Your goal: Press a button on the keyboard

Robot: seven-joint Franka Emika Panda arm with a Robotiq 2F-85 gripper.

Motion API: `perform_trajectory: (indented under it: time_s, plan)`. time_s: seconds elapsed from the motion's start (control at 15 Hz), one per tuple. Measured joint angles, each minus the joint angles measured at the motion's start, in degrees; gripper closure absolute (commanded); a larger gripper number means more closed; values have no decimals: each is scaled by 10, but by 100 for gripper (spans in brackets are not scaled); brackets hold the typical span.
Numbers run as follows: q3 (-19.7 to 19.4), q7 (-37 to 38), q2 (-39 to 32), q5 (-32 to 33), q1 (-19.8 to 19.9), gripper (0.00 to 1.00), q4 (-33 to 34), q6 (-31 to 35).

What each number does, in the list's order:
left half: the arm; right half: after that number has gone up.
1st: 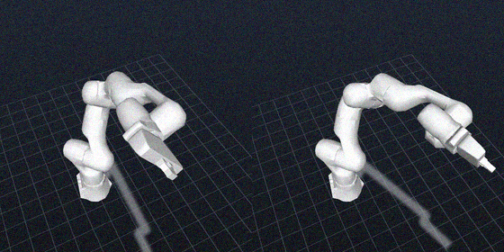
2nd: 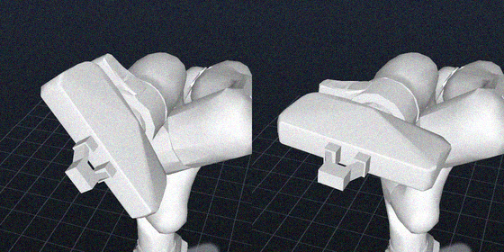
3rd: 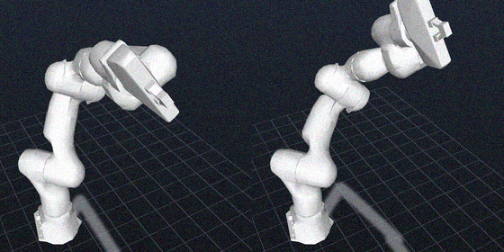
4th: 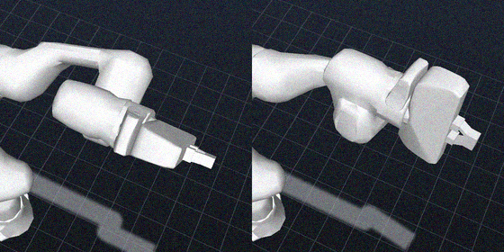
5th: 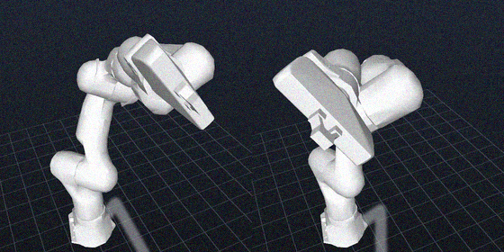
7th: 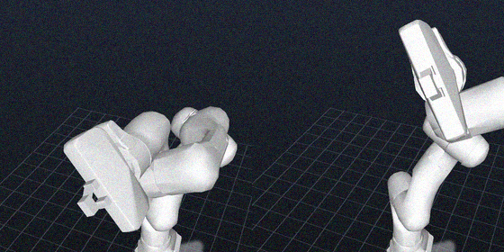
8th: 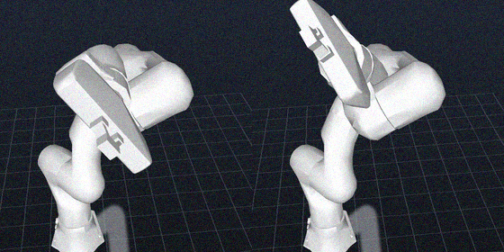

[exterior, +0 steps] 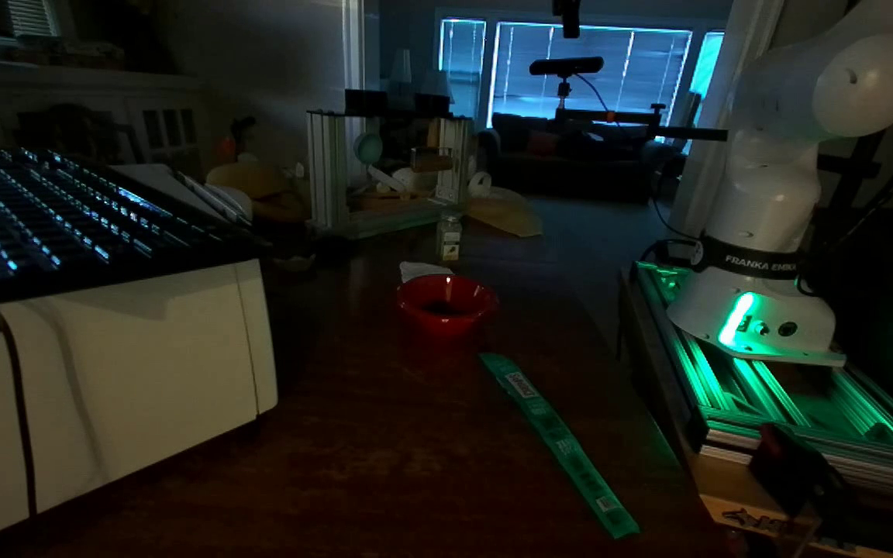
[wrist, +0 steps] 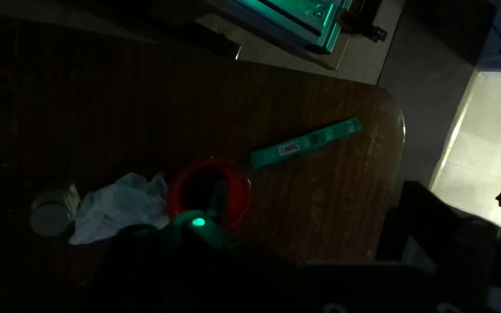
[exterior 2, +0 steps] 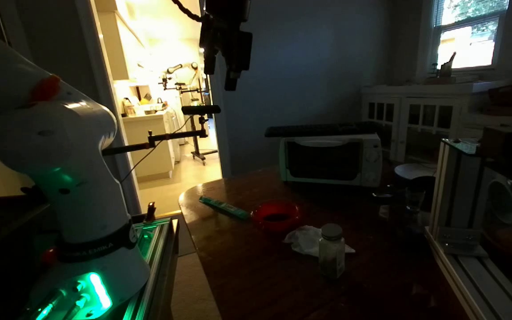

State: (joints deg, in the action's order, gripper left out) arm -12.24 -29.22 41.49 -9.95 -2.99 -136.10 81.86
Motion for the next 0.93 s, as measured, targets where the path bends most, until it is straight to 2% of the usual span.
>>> perform_trajectory:
  time_s: [0.33,0.73,0.8,0.87,0.93]
  plan:
    - [32,-55,-14,-44,-54,0,-15,71]
    - [83,-143,-73,-70,-119,0,-3,130]
    - [95,-155,-87,-71,-127,25,1,143]
    - [107,-167,-101,-71,-135,27,7,157]
    - [121,-179,-116,-71,-142,34,12,176]
